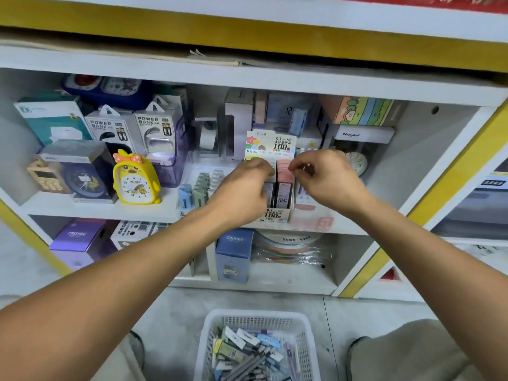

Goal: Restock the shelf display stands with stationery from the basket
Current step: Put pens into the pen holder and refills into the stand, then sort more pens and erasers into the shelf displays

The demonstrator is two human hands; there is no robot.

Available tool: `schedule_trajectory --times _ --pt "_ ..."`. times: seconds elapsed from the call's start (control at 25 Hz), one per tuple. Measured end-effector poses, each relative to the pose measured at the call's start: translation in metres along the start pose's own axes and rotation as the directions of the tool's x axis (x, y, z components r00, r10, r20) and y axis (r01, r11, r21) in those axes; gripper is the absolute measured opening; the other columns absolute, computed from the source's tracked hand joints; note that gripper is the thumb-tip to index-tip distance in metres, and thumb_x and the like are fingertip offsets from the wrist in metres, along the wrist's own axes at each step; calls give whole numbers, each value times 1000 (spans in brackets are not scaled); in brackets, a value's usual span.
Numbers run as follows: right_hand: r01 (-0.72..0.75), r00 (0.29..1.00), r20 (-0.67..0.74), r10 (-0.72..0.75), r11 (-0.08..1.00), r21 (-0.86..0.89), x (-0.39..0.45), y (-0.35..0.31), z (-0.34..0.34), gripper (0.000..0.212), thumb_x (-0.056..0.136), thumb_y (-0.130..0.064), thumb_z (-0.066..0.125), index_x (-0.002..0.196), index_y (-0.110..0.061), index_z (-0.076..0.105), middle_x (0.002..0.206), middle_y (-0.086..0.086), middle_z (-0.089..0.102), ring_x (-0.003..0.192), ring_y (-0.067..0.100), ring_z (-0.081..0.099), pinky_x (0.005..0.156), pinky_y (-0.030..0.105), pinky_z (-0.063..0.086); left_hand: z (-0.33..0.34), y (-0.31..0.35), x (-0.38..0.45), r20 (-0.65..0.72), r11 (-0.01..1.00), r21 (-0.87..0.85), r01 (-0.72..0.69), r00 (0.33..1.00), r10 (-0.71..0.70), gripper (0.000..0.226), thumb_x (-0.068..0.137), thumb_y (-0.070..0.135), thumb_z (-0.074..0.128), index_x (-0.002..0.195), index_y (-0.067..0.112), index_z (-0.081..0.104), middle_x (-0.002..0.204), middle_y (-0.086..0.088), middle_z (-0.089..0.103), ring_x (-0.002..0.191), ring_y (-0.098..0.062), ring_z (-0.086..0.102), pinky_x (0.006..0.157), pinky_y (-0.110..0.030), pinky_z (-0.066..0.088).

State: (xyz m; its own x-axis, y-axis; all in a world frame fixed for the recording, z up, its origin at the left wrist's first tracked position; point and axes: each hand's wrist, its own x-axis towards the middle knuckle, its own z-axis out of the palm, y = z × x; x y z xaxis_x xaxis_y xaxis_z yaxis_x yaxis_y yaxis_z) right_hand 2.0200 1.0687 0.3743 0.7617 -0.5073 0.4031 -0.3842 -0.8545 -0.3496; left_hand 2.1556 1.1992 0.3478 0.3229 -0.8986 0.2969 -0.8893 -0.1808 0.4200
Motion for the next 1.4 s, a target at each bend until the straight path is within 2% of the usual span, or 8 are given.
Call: schedule_trajectory --times 0.16,0.36,0.52,0.64,0.84,0.92,1.2,1.4 --pt "-38 921 389 16 998 47 -20 -17 -3 20 84 -4 63 88 -18 77 77 -5 74 57 4 65 53 6 44 6 9 -13 176 996 55 77 981 -86 25 78 5 50 97 10 66 92 -10 70 85 -27 65 74 -42 57" --pt "-76 487 866 111 994 -84 -100 -16 85 17 85 -6 58 82 -12 73 65 -1 73 56 13 71 54 24 54 88 -12 -75 781 984 85 154 604 -162 18 85 2 56 98 -5 67 87 -20 72 71 -26 74 60 -35 60" --pt "-161 374 893 250 966 -202 -178 14 184 26 87 -7 57 107 1 73 99 20 75 74 22 71 72 30 59 162 -44 -128 829 964 220 147 493 -264 19 82 11 68 67 5 57 67 -12 62 58 -25 62 61 -35 55" --pt "-195 342 876 340 937 -288 -236 40 242 34 94 -18 60 121 2 66 128 17 63 113 30 62 93 32 49 209 -72 -171 824 951 272 144 475 -307 24 82 22 73 74 8 56 74 -8 58 73 -26 59 62 -32 47" --pt "-352 262 841 473 858 -373 -302 73 288 27 86 -19 66 107 -3 58 103 13 64 99 29 66 60 25 47 268 -96 -222 848 963 254 87 459 -265 30 75 11 73 100 2 60 103 -15 64 88 -26 61 72 -34 55" --pt "-323 216 874 435 877 -356 -314 78 298 30 82 -16 69 110 -5 61 110 12 66 96 27 67 64 28 54 288 -97 -231 844 970 239 43 485 -229 44 76 16 75 114 3 56 112 -15 59 102 -27 56 81 -39 54" --pt "-385 401 788 467 866 -318 -338 75 318 48 89 -16 67 132 -16 47 132 6 48 115 31 58 85 42 55 328 -90 -242 661 934 348 -80 727 -184 91 70 28 84 141 3 32 137 -19 34 130 -36 35 105 -46 37" --pt "-465 508 719 474 854 -234 -344 76 325 43 91 -22 69 128 -16 49 131 2 49 114 26 57 82 43 56 340 -115 -237 742 930 346 -128 644 -187 116 71 38 82 152 0 8 158 -26 10 146 -44 10 120 -51 14"
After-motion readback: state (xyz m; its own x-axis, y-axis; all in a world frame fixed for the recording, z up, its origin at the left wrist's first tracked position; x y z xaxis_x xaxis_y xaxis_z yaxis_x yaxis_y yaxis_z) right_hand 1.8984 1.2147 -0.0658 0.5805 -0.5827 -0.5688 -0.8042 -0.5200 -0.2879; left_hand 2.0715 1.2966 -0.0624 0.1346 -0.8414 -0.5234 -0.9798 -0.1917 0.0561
